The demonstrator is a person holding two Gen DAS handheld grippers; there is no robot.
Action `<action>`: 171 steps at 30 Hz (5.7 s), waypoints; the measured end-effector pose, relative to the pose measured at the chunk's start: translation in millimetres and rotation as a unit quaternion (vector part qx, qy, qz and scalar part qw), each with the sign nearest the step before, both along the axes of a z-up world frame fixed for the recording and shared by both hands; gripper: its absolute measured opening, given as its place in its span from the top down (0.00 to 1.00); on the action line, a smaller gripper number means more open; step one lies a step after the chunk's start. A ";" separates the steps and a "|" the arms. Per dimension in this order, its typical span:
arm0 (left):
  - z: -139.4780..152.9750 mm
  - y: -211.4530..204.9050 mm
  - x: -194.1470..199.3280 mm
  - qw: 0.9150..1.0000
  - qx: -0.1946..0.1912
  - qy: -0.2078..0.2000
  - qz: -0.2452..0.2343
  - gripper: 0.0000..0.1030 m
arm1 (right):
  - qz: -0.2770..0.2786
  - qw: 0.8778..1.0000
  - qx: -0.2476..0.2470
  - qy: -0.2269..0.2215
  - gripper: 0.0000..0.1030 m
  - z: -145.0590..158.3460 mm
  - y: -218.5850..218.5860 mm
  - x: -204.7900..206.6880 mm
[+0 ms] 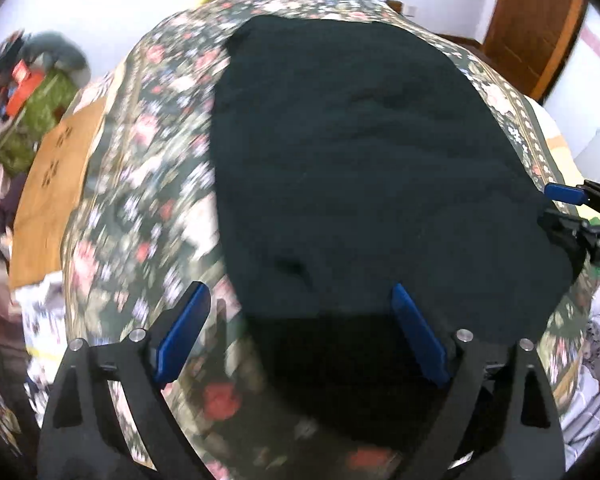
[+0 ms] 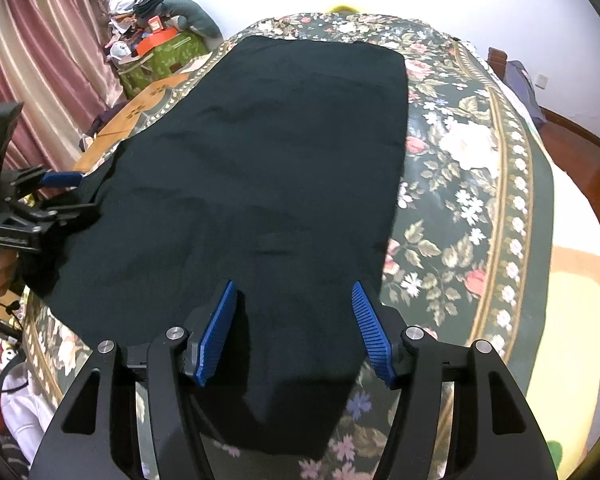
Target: Fold small clothes
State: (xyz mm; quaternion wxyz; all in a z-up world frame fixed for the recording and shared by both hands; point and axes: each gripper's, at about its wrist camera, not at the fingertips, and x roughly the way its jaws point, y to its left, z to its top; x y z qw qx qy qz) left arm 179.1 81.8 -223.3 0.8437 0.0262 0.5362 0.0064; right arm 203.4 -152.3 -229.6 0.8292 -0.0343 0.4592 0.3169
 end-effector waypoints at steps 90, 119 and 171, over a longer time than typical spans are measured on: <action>-5.2 99.2 278.5 0.974 -0.196 0.005 0.113 0.73 | -0.053 0.995 0.047 -0.070 0.90 22.8 39.4 253.9; -3.9 56.0 239.3 0.995 0.026 -0.096 -0.012 0.12 | 0.004 0.996 0.006 -0.084 0.35 9.3 45.9 230.7; -7.5 63.1 210.4 0.979 -0.195 -0.045 0.045 0.86 | -0.024 0.992 0.123 -0.023 0.92 18.7 35.7 195.0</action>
